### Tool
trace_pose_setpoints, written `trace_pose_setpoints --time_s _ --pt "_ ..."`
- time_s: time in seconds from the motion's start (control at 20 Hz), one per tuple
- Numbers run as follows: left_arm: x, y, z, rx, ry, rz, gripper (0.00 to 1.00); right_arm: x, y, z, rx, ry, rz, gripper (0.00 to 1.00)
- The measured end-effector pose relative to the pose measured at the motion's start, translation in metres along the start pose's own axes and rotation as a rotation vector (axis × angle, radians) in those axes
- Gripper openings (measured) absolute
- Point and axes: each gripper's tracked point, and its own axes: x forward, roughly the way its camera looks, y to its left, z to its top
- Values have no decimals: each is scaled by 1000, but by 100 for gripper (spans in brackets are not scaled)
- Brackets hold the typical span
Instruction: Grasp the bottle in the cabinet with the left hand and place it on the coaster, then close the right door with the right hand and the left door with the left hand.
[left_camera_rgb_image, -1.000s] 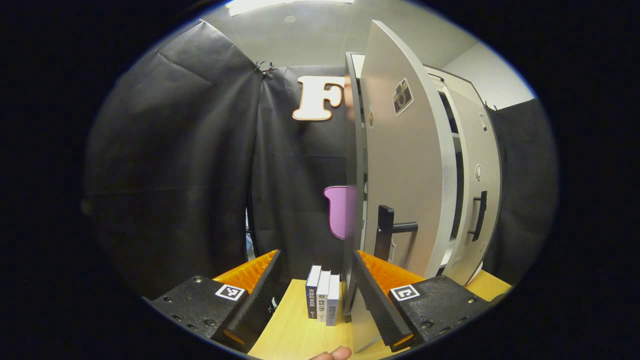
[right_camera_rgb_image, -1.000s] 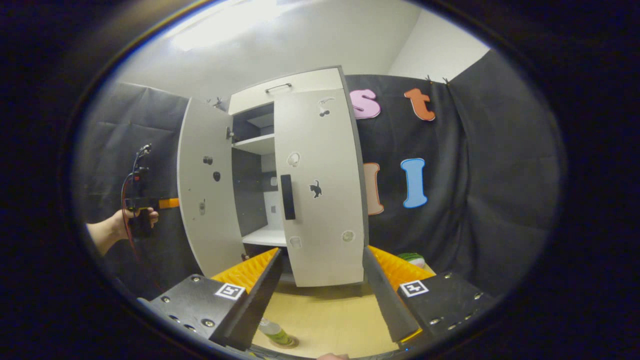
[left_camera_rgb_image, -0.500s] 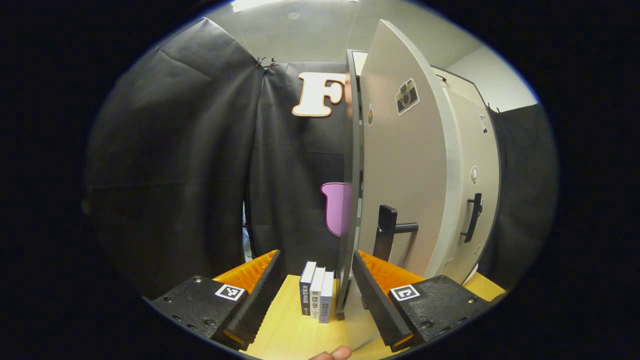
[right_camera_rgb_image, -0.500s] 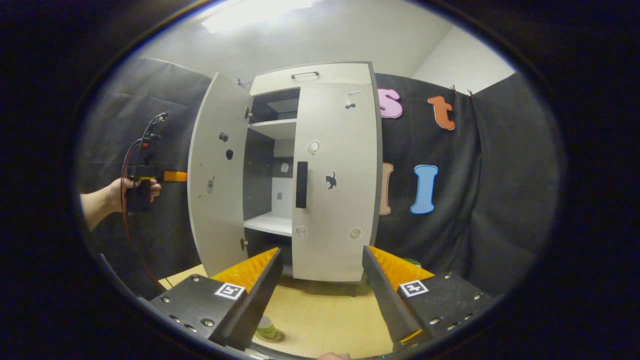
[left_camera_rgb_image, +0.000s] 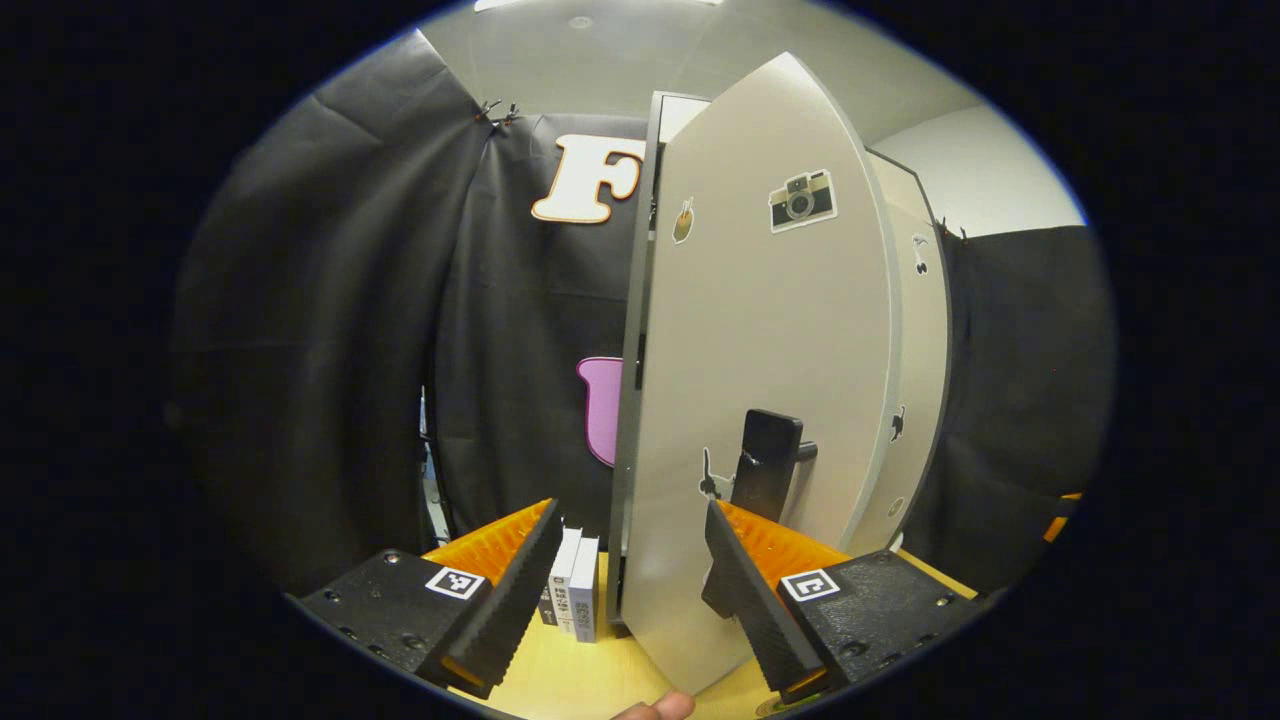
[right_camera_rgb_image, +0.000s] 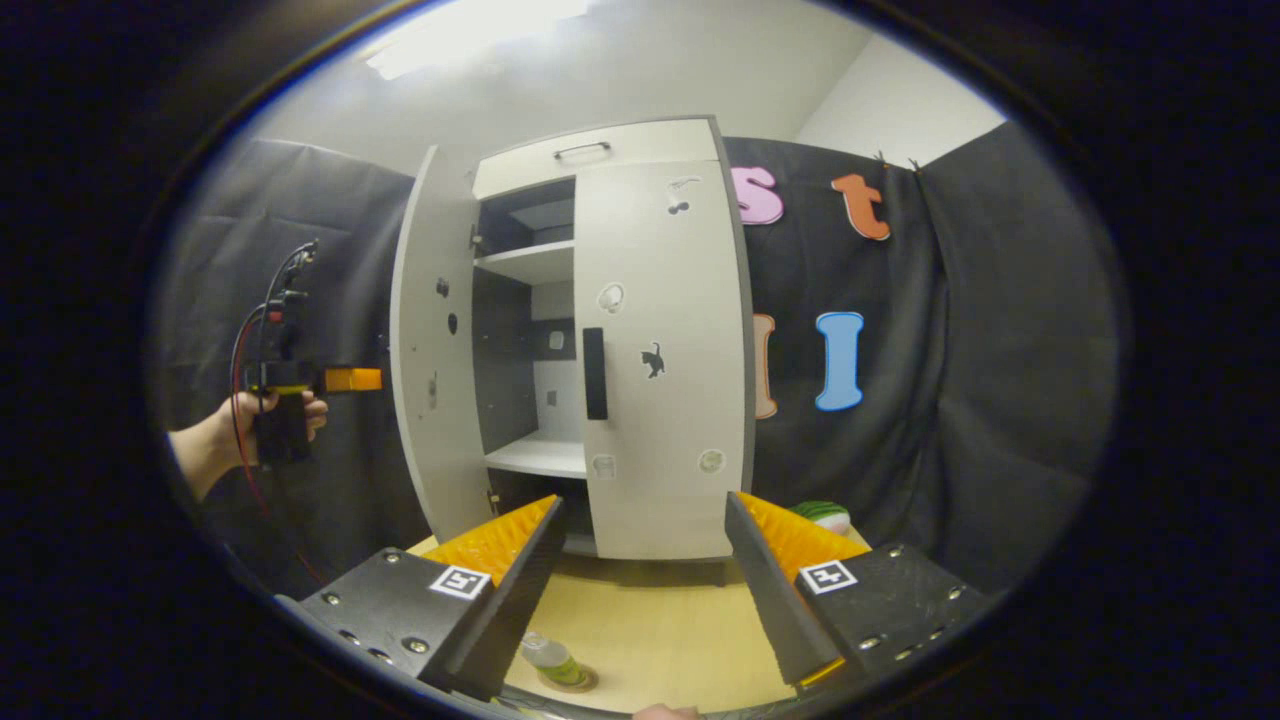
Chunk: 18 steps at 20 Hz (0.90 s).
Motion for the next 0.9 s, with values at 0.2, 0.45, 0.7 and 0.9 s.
trace_pose_setpoints --time_s 0.2,0.45,0.7,0.9 --pt "13 -11 11 14 -41 22 92 2 -2 13 35 11 -34 94" --pt "31 -53 10 -16 -36 -59 92 8 7 44 47 -43 -43 96" --pt "40 -94 10 7 -27 -83 90 26 21 74 -54 -83 -53 94" --pt "26 -110 14 25 -37 -62 96 41 37 97 -58 -132 -21 96"
